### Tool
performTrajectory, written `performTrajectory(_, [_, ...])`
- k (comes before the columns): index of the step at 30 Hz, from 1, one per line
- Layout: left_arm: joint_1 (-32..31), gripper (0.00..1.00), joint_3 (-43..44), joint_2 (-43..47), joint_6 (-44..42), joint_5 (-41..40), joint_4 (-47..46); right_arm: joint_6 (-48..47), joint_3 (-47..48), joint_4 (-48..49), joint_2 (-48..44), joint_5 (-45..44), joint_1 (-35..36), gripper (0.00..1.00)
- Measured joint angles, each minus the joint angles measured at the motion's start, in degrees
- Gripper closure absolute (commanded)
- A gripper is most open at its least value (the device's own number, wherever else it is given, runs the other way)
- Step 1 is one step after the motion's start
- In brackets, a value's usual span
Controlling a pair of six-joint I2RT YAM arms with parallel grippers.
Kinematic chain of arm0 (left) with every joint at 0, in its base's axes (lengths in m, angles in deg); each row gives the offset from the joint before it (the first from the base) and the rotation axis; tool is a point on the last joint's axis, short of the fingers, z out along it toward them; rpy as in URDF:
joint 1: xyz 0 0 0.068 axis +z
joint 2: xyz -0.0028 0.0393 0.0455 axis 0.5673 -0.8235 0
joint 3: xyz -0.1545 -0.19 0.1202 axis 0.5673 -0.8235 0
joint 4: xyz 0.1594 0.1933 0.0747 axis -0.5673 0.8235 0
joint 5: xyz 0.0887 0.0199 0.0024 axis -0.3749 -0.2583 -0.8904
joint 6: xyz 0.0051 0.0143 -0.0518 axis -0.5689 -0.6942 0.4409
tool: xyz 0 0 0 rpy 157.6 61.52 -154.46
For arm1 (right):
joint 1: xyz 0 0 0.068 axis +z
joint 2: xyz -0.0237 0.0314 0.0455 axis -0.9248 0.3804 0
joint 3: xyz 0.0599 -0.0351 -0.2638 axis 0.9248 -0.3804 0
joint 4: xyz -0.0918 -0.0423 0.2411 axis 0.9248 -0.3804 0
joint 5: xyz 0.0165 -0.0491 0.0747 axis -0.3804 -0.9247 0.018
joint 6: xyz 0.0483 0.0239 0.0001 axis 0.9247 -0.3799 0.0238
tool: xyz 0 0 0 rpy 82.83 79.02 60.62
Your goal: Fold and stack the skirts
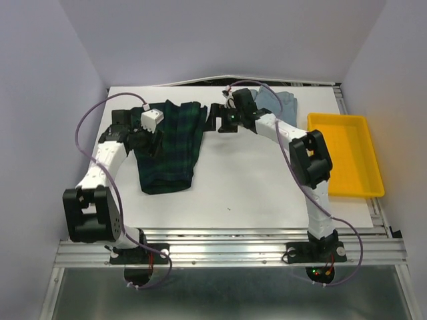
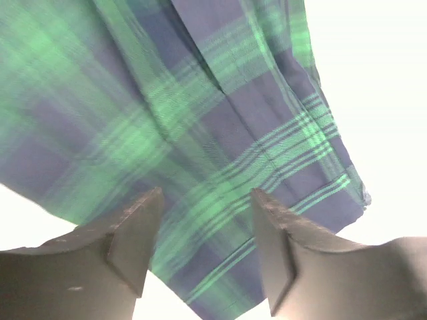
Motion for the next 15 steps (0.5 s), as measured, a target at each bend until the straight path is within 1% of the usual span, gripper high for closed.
performTrajectory(2, [-0.2, 0.25, -2.4, 6.3, -4.8, -2.4, -1.8, 7.7, -8.2, -0.2, -5.5, 4.1, -0.7, 0.0])
performTrajectory(3, [-0.3, 0.24, -3.9, 8.5, -6.6, -3.6, -2.6, 9.4, -10.8, 0.4, -7.0, 5.5, -0.9, 0.0])
performTrajectory(4, [-0.3, 0.23, -4.9, 10.0, -8.4, -4.4, -3.0, 13.5, -14.4, 1.4, -8.6, 7.8, -0.9, 0.0])
performTrajectory(7, [-0.7, 0.22, -10.2, 13.6, -15.5, -7.3, -3.8, 21.2, -20.9, 5.8, -9.0, 12.5, 0.0, 0.0])
performTrajectory(10, [-1.2, 0.23, -15.6, 14.6, -22.7, -9.4, -3.5, 26.2, -23.4, 7.7, -6.7, 14.5, 1.9, 0.0])
performTrajectory(11, [-1.6, 0.24, -16.7, 15.0, -23.9, -9.9, -3.3, 27.2, -23.4, 8.2, -5.6, 14.7, 2.7, 0.0])
performTrajectory(13, [-3.3, 0.26, -20.0, 16.6, -27.0, -11.3, -3.7, 29.4, -23.4, 9.8, -4.5, 16.1, 4.2, 0.0])
performTrajectory(15, [-7.1, 0.3, -24.1, 18.9, -29.6, -12.9, -4.2, 30.9, -23.4, 11.3, -4.2, 16.5, 5.7, 0.0])
